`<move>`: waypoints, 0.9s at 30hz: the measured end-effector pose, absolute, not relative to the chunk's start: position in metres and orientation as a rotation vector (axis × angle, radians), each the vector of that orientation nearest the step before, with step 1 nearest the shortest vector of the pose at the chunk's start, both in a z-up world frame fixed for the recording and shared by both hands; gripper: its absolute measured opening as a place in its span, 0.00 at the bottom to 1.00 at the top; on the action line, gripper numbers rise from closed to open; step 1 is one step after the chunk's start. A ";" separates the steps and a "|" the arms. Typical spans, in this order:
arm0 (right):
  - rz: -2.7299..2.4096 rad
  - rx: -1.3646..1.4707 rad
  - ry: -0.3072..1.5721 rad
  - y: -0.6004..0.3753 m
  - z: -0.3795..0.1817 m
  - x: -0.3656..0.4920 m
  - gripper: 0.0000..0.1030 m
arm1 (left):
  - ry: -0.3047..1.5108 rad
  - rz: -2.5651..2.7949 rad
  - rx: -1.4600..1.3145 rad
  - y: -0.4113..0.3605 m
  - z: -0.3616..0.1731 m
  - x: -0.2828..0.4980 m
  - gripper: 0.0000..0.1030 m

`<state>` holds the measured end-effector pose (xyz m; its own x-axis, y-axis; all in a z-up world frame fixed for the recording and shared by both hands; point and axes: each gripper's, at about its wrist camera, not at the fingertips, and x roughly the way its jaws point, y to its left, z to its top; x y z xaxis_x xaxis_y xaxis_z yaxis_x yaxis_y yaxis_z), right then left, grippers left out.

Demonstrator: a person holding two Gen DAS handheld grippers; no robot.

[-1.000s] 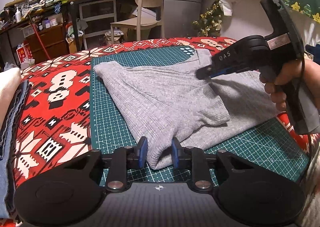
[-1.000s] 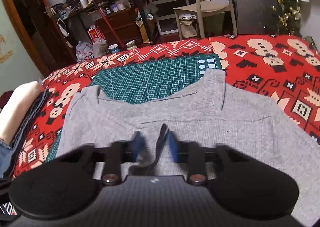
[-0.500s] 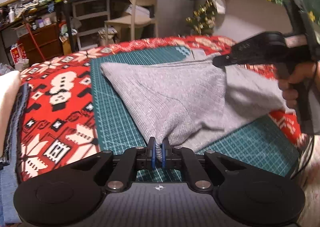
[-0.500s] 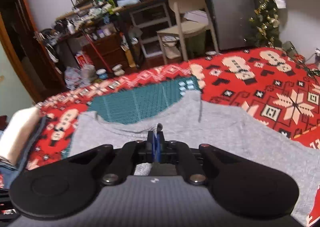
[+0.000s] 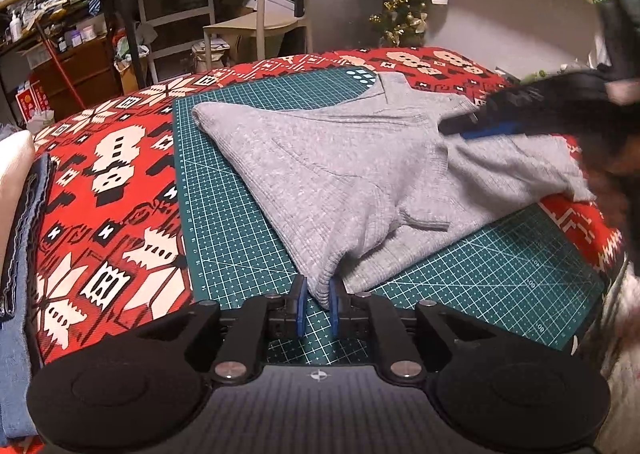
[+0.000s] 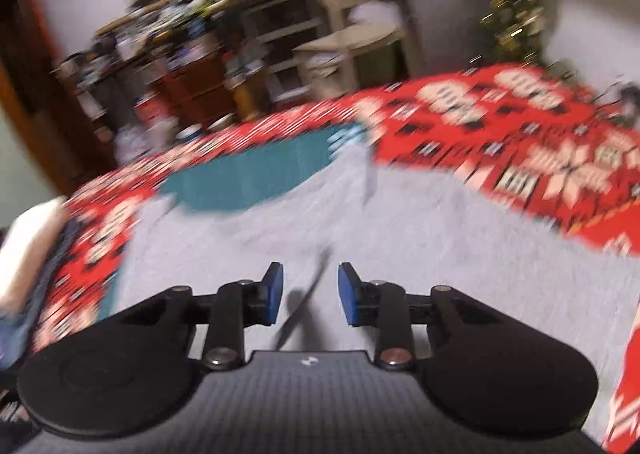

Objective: Fold clothes

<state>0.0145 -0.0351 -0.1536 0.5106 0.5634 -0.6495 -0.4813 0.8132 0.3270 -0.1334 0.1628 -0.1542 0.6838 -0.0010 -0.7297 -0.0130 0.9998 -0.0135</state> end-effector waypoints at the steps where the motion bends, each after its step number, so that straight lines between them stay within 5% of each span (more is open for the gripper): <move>1: 0.668 0.097 0.847 -0.033 -0.154 0.004 0.32 | 0.818 0.006 -0.013 0.162 -0.154 -0.134 0.11; 9: 0.805 -0.036 0.900 -0.004 -0.163 -0.045 0.32 | 0.812 0.018 0.003 0.159 -0.155 -0.137 0.12; 12: 0.791 -0.082 0.876 0.004 -0.164 -0.050 0.02 | 0.805 0.023 0.015 0.156 -0.156 -0.136 0.12; 13: 0.782 -0.088 0.877 0.005 -0.165 -0.048 0.01 | 0.805 0.027 0.017 0.156 -0.156 -0.135 0.11; 15: 0.777 -0.086 0.871 0.001 -0.161 -0.047 0.00 | 0.809 0.026 0.012 0.156 -0.155 -0.135 0.05; 27: 0.744 -0.141 0.891 -0.024 -0.156 -0.044 0.00 | 0.833 0.042 0.062 0.153 -0.154 -0.138 0.05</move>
